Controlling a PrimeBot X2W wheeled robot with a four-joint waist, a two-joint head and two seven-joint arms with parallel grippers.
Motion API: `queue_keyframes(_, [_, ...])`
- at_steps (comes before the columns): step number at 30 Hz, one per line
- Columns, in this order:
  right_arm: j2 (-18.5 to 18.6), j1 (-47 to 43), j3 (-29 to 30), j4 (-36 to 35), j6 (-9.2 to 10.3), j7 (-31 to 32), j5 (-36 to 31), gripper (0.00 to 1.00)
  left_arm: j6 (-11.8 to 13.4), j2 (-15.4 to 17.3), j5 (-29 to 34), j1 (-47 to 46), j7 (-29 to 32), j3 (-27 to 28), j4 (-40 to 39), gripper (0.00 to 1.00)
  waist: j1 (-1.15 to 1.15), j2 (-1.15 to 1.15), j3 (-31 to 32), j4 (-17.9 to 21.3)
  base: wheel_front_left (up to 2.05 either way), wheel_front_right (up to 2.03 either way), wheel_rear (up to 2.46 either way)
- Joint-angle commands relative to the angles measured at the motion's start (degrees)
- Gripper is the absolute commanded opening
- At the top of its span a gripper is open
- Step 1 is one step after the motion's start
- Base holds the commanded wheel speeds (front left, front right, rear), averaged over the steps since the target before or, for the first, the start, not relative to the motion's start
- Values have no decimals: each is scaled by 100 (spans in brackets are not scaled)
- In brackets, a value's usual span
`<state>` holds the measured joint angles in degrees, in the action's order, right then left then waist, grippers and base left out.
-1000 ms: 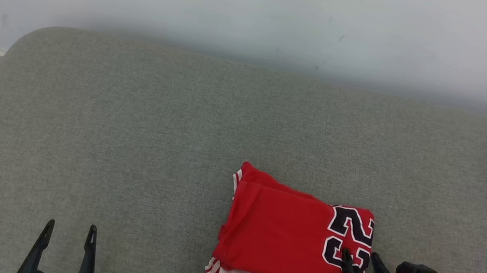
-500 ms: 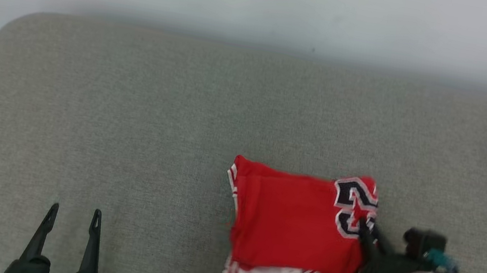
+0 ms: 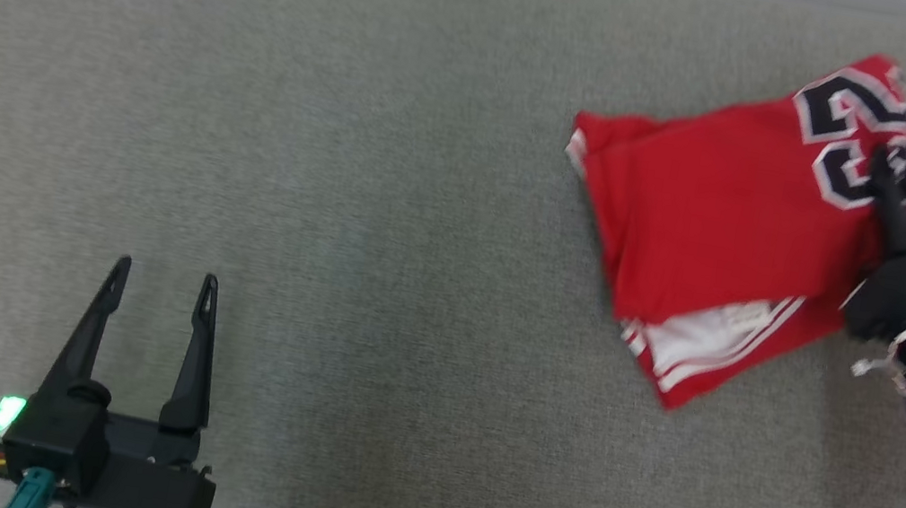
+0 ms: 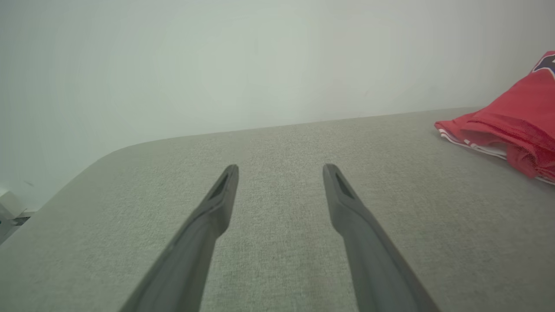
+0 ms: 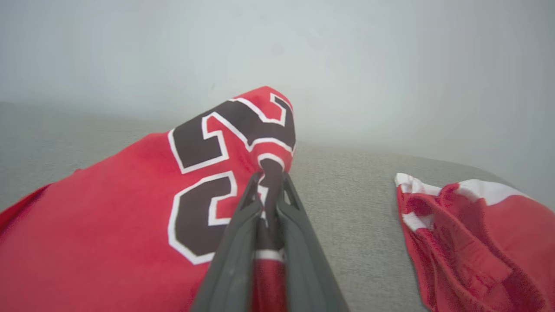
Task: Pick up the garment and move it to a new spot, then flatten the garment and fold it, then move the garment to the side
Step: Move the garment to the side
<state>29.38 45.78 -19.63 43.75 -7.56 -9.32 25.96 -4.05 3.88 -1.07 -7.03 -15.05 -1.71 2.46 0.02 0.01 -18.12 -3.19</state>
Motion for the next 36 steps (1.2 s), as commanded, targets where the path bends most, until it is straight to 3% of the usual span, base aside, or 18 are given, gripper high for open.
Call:
queue_keyframes(1, [118, 149, -22, -65, 19, 16, 54, 0, 9, 31, 62, -131, -17, 1, -54, 100, -2, -1, -596, 438, 0, 0, 0])
queue_keyframes(11, [1321, 912, -213, -667, 19, 330, 247, 0, 44, 329, 148, -533, -16, 82, -596, 100, -2, -1, -1314, 1086, 0, 0, 0])
queue_keyframes(16, [1723, 1292, -186, -795, 19, 553, 345, 0, 81, 474, 267, -660, -17, 64, -911, 100, -2, -1, -1654, 1358, 0, 0, 0])
queue_keyframes(24, [2382, 1844, -135, -606, 19, 665, 396, 0, 140, 618, 430, -823, -16, -119, -1492, 100, -2, -1, -2071, 1427, 0, 0, 0])
queue_keyframes(28, [2661, 2029, -188, -429, 19, 767, 345, 0, 160, 666, 433, -835, -16, -176, -1619, 100, -2, -1, -2148, 1393, 0, 0, 0])
queue_keyframes(34, [2651, 2234, -292, -65, 19, 714, 352, 0, 232, 730, 411, -803, -14, -195, -1673, 100, -2, -1, -2216, 1376, 0, 0, 0])
queue_keyframes(35, [2635, 2276, -322, -25, 19, 665, 317, 38, 244, 737, 406, -807, -13, -200, -1670, 100, -2, -1, -2216, 1371, 0, 0, 0])
queue_keyframes(36, [2635, 2276, -322, -25, 19, 665, 317, 38, 244, 737, 406, -807, -13, -200, -1670, 100, -2, -1, -2216, 1371, 0, 0, 0])
